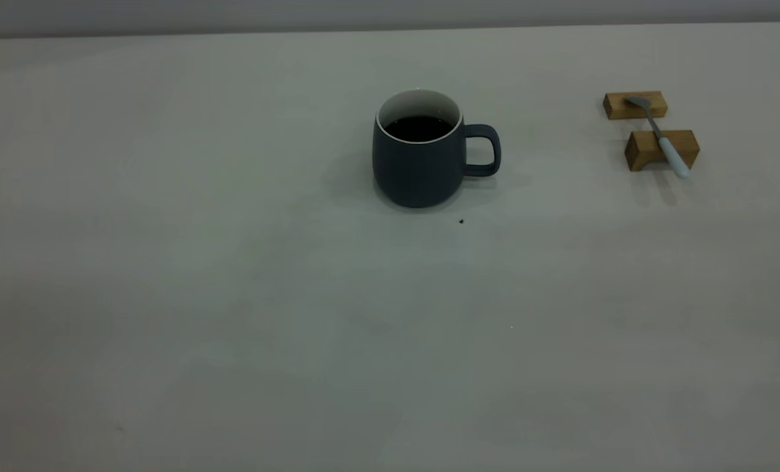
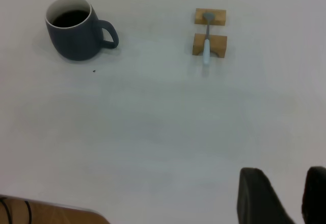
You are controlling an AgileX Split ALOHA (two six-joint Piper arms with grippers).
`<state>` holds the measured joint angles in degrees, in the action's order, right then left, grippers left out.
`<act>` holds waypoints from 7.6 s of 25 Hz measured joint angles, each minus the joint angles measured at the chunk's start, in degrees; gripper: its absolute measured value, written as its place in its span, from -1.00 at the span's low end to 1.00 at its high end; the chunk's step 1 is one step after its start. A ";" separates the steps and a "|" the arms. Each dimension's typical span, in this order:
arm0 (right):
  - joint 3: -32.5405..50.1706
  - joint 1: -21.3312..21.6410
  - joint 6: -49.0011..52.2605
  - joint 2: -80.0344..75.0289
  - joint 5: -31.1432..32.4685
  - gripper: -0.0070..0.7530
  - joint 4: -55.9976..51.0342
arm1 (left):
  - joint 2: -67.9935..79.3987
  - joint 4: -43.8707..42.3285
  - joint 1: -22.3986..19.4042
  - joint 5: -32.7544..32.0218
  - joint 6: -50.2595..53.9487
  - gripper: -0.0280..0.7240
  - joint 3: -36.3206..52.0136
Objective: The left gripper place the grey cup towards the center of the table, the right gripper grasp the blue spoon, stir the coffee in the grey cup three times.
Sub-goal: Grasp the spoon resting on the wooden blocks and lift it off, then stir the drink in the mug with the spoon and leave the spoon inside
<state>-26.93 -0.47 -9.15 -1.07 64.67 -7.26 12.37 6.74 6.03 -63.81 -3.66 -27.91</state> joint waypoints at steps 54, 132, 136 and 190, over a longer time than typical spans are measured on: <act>-14.67 0.00 -21.29 -68.78 -24.60 0.44 -21.45 | -13.46 -0.24 -7.07 -1.42 0.00 0.63 0.00; -65.60 -6.46 9.15 -139.87 -21.42 -0.63 11.42 | -13.46 -0.24 -7.07 -1.42 0.07 0.63 0.00; -65.60 -6.45 9.15 -134.58 -18.59 -0.63 11.05 | -13.46 -0.24 -7.07 -1.42 0.07 0.63 0.00; -65.60 -11.00 61.38 -125.11 2.83 -0.63 -68.14 | -13.46 -0.24 -7.07 -1.42 0.07 0.63 0.00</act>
<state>-92.53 -11.46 52.22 -126.18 67.51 -75.41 -1.08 6.50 -1.04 -65.22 -3.60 -27.91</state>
